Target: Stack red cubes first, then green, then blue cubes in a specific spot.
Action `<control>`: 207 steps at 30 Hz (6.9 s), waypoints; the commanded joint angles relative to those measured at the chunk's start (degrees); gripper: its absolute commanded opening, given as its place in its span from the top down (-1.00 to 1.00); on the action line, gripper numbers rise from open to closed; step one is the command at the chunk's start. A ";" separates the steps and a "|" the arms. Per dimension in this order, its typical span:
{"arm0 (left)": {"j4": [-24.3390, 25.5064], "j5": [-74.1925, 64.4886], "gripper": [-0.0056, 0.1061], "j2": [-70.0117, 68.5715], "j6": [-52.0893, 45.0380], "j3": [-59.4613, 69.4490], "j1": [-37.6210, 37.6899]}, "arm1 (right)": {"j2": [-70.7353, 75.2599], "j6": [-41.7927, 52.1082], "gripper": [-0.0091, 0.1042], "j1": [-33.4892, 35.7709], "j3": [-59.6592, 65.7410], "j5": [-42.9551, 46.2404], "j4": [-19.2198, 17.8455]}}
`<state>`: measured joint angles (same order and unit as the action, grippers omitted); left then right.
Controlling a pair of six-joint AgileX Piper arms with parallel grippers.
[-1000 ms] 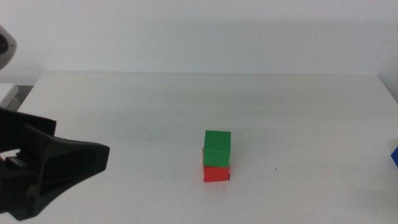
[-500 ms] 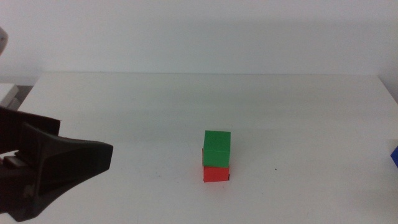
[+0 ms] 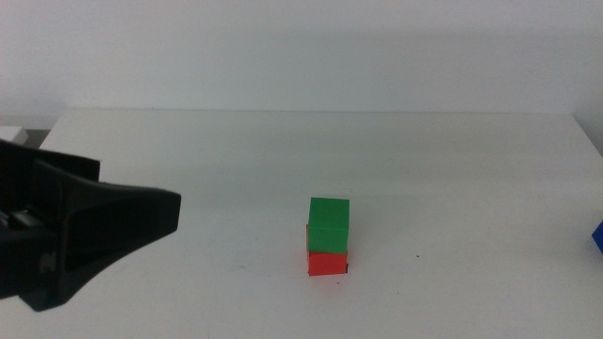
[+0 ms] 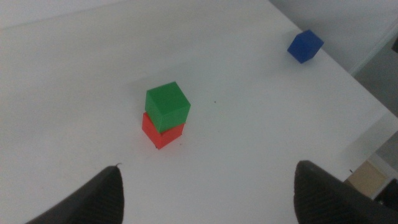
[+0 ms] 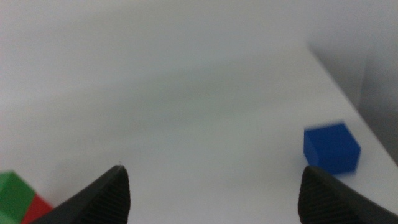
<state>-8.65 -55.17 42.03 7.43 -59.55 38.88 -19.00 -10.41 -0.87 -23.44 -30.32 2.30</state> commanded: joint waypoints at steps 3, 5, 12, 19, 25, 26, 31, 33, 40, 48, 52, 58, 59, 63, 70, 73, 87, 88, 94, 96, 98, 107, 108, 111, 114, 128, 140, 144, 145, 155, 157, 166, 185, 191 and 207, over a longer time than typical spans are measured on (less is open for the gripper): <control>-0.05 1.90 -0.78 -0.09 -0.12 -0.04 0.04 | -10.10 -0.06 -0.80 -0.24 -11.26 -12.50 -1.59; 0.84 2.39 -0.78 -0.09 -0.12 -0.04 0.04 | -13.64 -0.70 -0.80 -0.24 -13.98 -14.83 -1.84; 3.20 3.16 -0.78 -0.09 -0.12 -1.27 0.04 | -24.59 -2.96 -0.80 -0.24 -21.72 -24.30 -0.72; 3.20 3.44 -0.78 -0.22 -0.12 -2.91 0.04 | -37.01 2.22 -0.80 -0.36 -26.95 -29.58 -0.17; 3.20 3.58 -0.78 -0.22 -0.12 -2.91 0.04 | -55.21 12.49 -0.80 -8.75 -39.55 -31.36 -3.54; 3.20 3.58 -0.78 -0.22 -0.12 -2.91 0.04 | -58.33 16.20 -0.80 -11.39 -41.06 -31.45 -0.89; 3.20 3.58 -0.78 -0.22 -0.12 -2.91 0.04 | -71.41 23.77 -0.80 -19.29 -46.27 -27.01 6.18; 3.20 3.58 -0.78 -0.22 -0.12 -2.91 0.04 | -76.28 23.89 -0.80 -19.68 -48.03 -25.97 3.61; 3.20 3.58 -0.78 -0.22 -0.12 -2.91 0.04 | -87.12 23.93 -0.79 -19.56 -50.32 -20.09 1.56; 3.20 3.58 -0.78 -0.22 -0.12 -2.91 0.04 | -91.69 24.47 0.06 -18.49 -50.32 -16.03 -1.70; 3.20 3.58 -0.78 -0.22 -0.12 -2.91 0.04 | -89.57 22.37 0.72 -14.08 -50.32 -18.99 -3.16; 3.20 3.58 -0.78 -0.22 -0.12 -2.91 0.04 | -80.52 -3.11 0.74 5.72 -55.66 -32.85 -10.79; 3.20 3.58 -0.78 -0.22 -0.12 -2.91 0.04 | -80.13 -8.36 0.74 10.04 -57.84 -36.33 -12.66; 3.83 3.58 -0.78 -0.22 -0.12 -2.91 0.04 | -80.78 -22.72 0.74 25.64 -65.47 -39.64 -18.31; 5.55 3.58 -0.78 -0.22 -0.12 -2.91 0.04 | -84.95 -34.69 0.74 41.64 -71.70 -39.64 -18.87; 5.68 3.58 -0.78 -0.22 -0.25 -2.91 0.04 | -87.22 -37.16 0.74 44.49 -73.06 -39.64 -18.92; 5.90 3.58 -0.78 -0.22 -0.35 -2.91 0.04 | -91.07 -38.59 0.74 47.12 -77.80 -39.64 -18.55; 5.90 3.58 -0.78 -0.22 -0.35 -2.91 0.04 | -91.19 -38.59 0.74 47.12 -77.80 -39.64 -18.55; 5.75 3.58 -0.78 -0.22 -0.53 -2.91 0.04 | -92.74 -38.46 0.74 47.24 -77.80 -38.84 -18.34; 5.75 3.58 -0.78 -0.22 -0.53 -2.91 0.04 | -92.74 -38.46 0.74 47.24 -77.80 -37.28 -18.34; 5.75 3.58 -0.78 -0.22 -0.53 -2.91 0.04 | -92.74 -38.46 0.74 47.24 -77.80 -36.66 -18.48; 5.75 3.58 -0.78 -0.22 -0.53 -2.91 0.04 | -93.36 -38.08 0.74 47.24 -77.80 -34.76 -19.09; 5.75 3.58 -0.78 -0.22 -0.53 -2.91 0.04 | -93.49 -38.08 0.74 47.24 -77.80 -34.76 -19.09; 5.75 3.58 -0.78 -0.22 -0.53 -2.91 0.04 | -93.87 -38.08 0.74 47.24 -77.80 -35.50 -19.09; 6.87 3.58 -0.78 -0.22 -0.52 -2.91 0.04 | -94.01 -38.08 0.74 47.24 -77.80 -35.69 -19.59; 8.26 3.58 -0.78 -0.22 -0.52 -2.91 0.04 | -93.90 -39.66 0.74 47.13 -77.80 -36.28 -19.48; 8.26 3.58 -0.78 -0.22 -0.52 -2.91 0.04 | -93.90 -39.66 -0.33 47.13 -77.80 -37.31 -18.70; 8.26 3.58 -0.78 -0.22 -0.52 -2.91 0.04 | -93.77 -39.66 -0.69 47.13 -77.80 -36.92 -20.39; 8.26 3.58 -0.78 -0.22 -0.52 -2.91 0.04 | -93.20 -39.66 -0.76 47.13 -77.80 -37.04 -20.79; 8.65 3.68 -0.78 -0.22 -0.52 -2.91 0.04 | -65.95 -30.22 -0.80 43.10 -64.23 -35.12 -25.37; 8.65 3.68 -0.78 -0.22 -0.52 -2.91 0.04 | -56.99 -26.38 -0.80 39.27 -55.83 -29.24 -25.20; 8.65 3.68 -0.78 -0.22 -0.52 -2.91 0.04 | -28.50 1.91 -0.80 13.44 -28.92 -6.69 -3.95; 12.81 23.22 -0.78 -6.16 -0.52 10.78 -9.48 | -23.27 5.55 -0.80 9.91 -23.19 -0.45 0.24; 12.72 31.89 -0.78 -21.39 -0.52 30.97 -22.97 | -8.40 5.55 -0.80 8.79 -3.09 16.50 -4.92; 6.72 34.48 -0.78 -42.03 -0.52 58.94 -37.87 | 19.00 5.55 -0.80 3.18 23.44 15.11 -2.30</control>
<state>-1.34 -23.15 0.22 6.86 -1.69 1.11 -0.31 -5.22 2.82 -0.22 -15.21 0.00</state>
